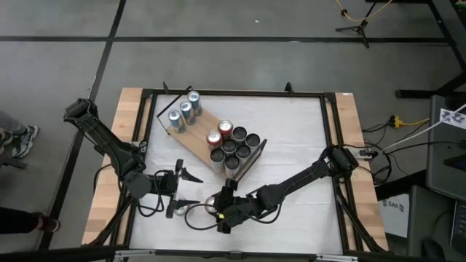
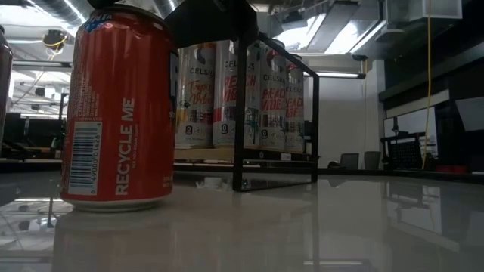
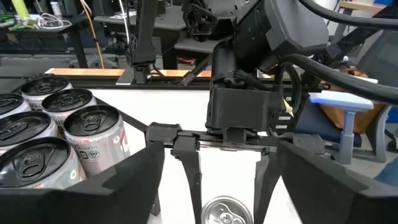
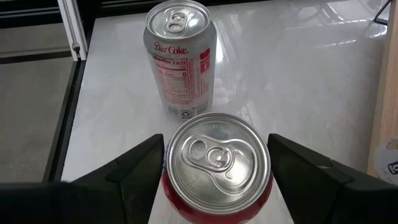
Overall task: Place canned beverage on shelf
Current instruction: Put the red soda can on the shelf aligned with the other red soda cans
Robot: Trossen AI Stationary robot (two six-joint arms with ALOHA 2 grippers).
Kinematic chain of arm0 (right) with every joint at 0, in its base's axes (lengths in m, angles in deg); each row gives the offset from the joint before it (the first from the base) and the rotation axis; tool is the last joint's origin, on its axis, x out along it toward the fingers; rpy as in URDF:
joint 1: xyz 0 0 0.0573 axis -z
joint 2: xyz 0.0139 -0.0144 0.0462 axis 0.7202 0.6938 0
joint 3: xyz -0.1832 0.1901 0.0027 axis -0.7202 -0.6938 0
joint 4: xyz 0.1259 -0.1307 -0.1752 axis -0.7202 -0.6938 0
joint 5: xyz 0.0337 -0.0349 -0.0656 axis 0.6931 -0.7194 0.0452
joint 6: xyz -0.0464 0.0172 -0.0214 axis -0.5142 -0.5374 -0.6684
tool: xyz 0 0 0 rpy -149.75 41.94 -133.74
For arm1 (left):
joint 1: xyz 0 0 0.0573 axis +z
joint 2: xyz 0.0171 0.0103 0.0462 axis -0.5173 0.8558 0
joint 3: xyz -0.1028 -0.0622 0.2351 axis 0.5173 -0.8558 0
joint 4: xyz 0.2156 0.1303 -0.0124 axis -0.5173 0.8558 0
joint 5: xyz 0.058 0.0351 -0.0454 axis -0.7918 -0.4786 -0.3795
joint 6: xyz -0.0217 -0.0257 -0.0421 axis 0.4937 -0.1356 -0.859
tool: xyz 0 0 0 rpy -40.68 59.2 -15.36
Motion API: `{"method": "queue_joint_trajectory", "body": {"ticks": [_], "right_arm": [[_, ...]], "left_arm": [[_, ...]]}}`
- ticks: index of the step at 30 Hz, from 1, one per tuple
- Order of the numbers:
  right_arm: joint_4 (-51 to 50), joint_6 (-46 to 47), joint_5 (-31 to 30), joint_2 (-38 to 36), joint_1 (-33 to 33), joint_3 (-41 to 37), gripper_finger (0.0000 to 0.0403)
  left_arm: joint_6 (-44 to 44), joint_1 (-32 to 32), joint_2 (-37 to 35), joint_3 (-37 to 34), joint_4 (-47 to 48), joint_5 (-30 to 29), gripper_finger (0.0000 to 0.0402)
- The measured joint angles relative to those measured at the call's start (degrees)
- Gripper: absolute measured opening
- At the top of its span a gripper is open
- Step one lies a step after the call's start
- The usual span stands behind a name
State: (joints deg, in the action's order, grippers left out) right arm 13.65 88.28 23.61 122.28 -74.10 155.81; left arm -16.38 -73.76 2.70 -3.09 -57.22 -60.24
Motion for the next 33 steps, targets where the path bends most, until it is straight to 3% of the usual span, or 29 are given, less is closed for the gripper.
{"method": "queue_joint_trajectory", "body": {"ticks": [9,17,26,29,33], "right_arm": [[0.68,-0.79,-0.51,-2.31,-0.07,0.04,0.0280],[0.38,-3.59,-0.15,-5.81,-0.29,0.04,0.0280],[-6.30,-7.98,0.45,-15.95,-4.28,0.04,0.0280],[-10.86,-8.14,0.15,-19.33,-5.88,0.04,0.0280],[-18.00,-7.65,-4.67,-23.24,-8.37,0.04,0.0280]], "left_arm": [[0.02,0.00,0.00,0.00,-0.22,0.00,0.0358],[0.06,0.00,0.00,0.00,-3.24,0.37,0.0355],[1.86,2.15,0.00,0.00,-19.09,0.57,0.0354],[1.58,4.12,0.02,0.00,-20.55,4.30,0.0354],[0.43,6.41,1.79,1.18,-18.78,8.34,0.0353]]}}
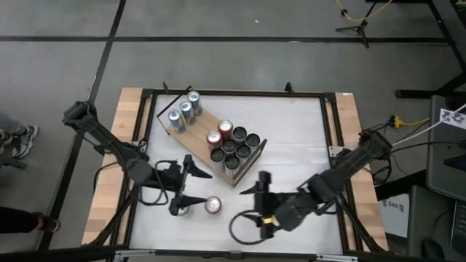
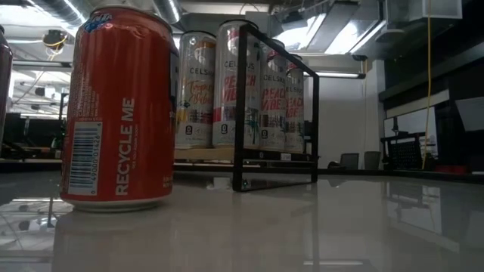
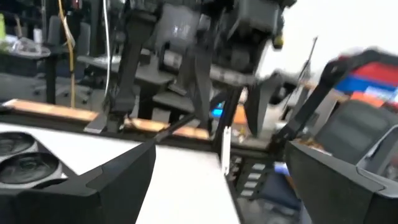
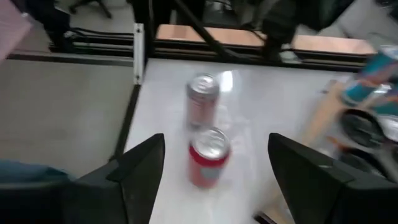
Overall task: Place canned beverage on shelf
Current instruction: Put the red soda can on the shelf aligned with the other red soda cans
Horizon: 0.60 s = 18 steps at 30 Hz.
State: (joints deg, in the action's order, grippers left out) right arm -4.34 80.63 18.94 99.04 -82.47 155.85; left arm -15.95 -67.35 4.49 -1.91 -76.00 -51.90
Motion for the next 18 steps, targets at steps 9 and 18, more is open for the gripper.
{"method": "queue_joint_trajectory", "body": {"ticks": [9,18], "right_arm": [[-17.86,7.64,-3.52,-7.13,-4.41,-0.02,0.0280],[-30.52,18.63,-9.94,-8.12,-7.63,-0.07,0.0280]], "left_arm": [[-1.38,2.07,8.85,18.12,25.67,1.34,0.0353],[-13.91,2.07,19.22,28.43,44.73,2.06,0.0353]]}}
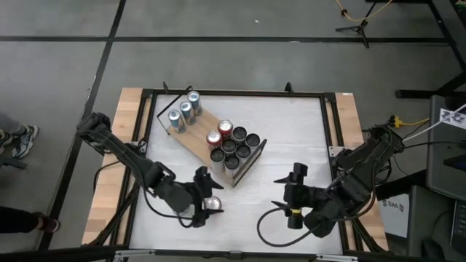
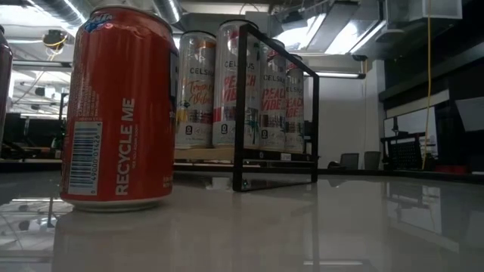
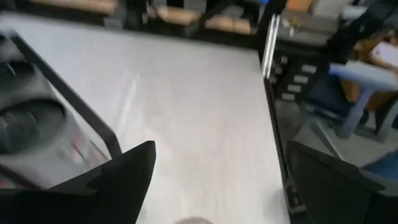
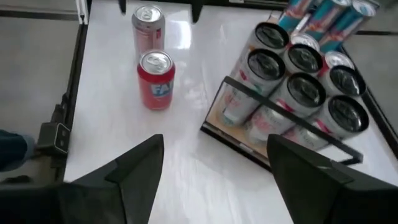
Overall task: Place canned beverage on shelf
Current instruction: Put the red soda can on the shelf aligned with the other red soda cans
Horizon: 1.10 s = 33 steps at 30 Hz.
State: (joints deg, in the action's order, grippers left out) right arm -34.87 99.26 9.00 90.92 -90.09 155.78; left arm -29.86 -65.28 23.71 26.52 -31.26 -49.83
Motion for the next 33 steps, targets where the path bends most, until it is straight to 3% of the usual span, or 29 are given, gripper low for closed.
{"method": "queue_joint_trajectory", "body": {"ticks": [5,11,23,33], "right_arm": [[-0.06,1.70,0.00,0.00,0.13,0.00,0.0280],[-0.08,1.66,0.00,0.02,0.15,0.00,0.0280],[-0.09,1.61,0.00,0.04,0.17,0.00,0.0280],[-0.11,1.57,0.21,0.04,0.17,0.00,0.0280]], "left_arm": [[-7.43,-0.04,2.19,0.07,4.95,4.15,0.0353],[-14.68,-0.28,3.32,0.07,10.18,4.71,0.0353],[-15.07,-0.10,8.76,0.07,11.07,4.85,0.0353],[-16.64,0.05,9.11,0.07,14.24,4.69,0.0353]]}}
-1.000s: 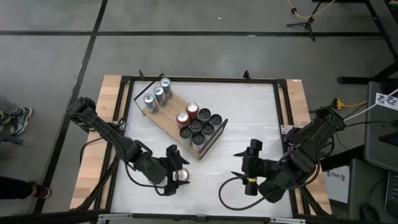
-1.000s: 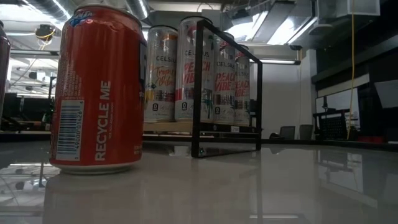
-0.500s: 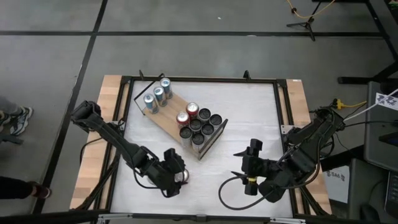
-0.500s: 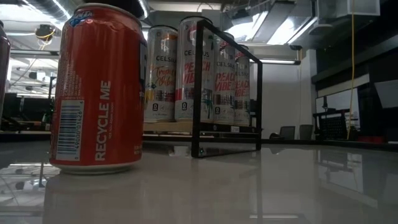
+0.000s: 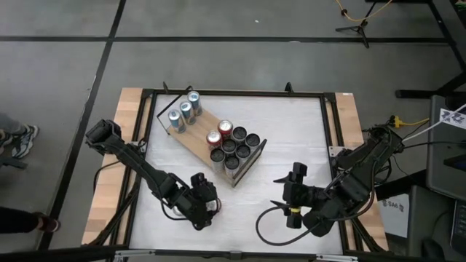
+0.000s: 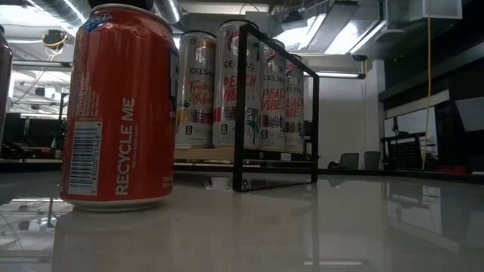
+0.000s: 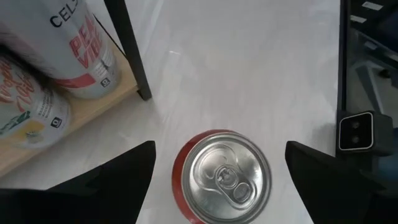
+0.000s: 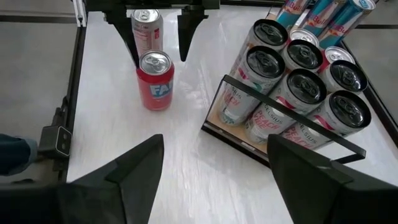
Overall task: Place canned beverage on shelf
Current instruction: Put the red soda can on the shelf aligned with the other red soda cans
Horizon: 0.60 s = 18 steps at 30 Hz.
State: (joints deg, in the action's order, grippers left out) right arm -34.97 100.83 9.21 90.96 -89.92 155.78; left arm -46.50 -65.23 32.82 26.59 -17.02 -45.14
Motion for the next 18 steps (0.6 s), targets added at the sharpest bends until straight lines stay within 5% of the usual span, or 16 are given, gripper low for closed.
{"method": "queue_joint_trajectory", "body": {"ticks": [18], "right_arm": [[-0.02,0.00,0.40,0.02,0.00,0.00,0.0280]], "left_arm": [[-2.67,-0.50,-0.02,-1.64,-0.15,0.36,0.0353]]}}
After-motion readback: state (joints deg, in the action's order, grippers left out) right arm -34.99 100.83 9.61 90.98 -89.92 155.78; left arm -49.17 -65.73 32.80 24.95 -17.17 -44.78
